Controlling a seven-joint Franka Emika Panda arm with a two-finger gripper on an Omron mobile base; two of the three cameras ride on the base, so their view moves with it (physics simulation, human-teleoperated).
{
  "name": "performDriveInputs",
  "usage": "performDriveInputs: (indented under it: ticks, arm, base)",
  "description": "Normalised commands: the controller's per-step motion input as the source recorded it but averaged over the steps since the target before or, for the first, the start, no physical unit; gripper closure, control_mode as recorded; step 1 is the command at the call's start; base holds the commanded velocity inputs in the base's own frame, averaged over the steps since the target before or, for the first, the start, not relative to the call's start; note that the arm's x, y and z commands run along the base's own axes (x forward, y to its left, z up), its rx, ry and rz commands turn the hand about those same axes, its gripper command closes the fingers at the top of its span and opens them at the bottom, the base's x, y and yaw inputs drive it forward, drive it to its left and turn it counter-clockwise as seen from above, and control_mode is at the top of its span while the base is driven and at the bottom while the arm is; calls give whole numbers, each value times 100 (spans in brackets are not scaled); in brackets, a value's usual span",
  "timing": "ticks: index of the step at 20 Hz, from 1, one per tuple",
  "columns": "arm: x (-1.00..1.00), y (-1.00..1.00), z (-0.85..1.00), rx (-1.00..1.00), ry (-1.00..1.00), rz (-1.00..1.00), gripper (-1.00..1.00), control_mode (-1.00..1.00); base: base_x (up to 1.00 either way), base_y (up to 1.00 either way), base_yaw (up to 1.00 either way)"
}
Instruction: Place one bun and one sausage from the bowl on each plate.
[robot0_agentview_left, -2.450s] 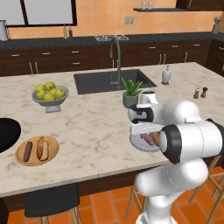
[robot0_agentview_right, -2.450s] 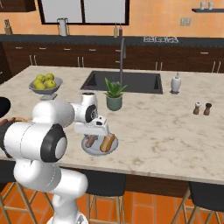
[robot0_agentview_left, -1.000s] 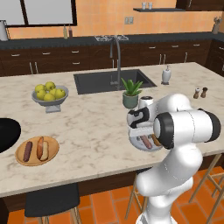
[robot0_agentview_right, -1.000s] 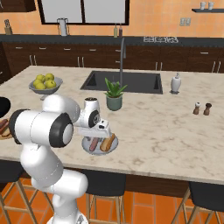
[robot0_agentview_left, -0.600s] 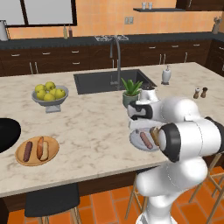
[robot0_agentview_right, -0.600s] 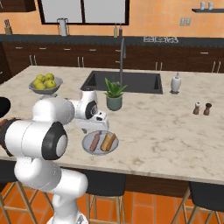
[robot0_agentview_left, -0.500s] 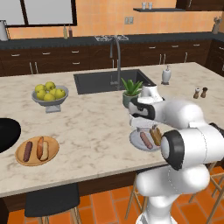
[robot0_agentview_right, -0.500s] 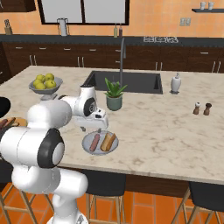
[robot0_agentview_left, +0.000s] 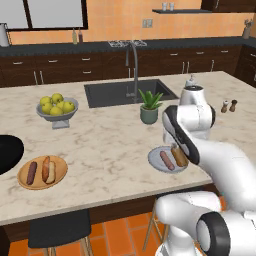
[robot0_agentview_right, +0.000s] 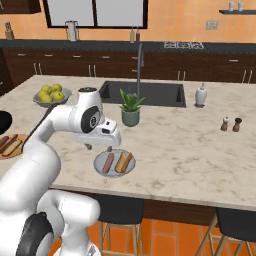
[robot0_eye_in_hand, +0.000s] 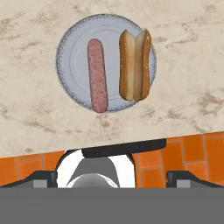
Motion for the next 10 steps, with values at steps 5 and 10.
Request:
performDriveInputs:
  ticks: [5, 10]
  arm:
    - [-89, 8, 92, -4, -7, -7, -100, -100]
    - [-59, 0, 100, -4, -10, -9, -100, -100]
  base:
    - [0, 0, 0]
    - [0, 0, 0]
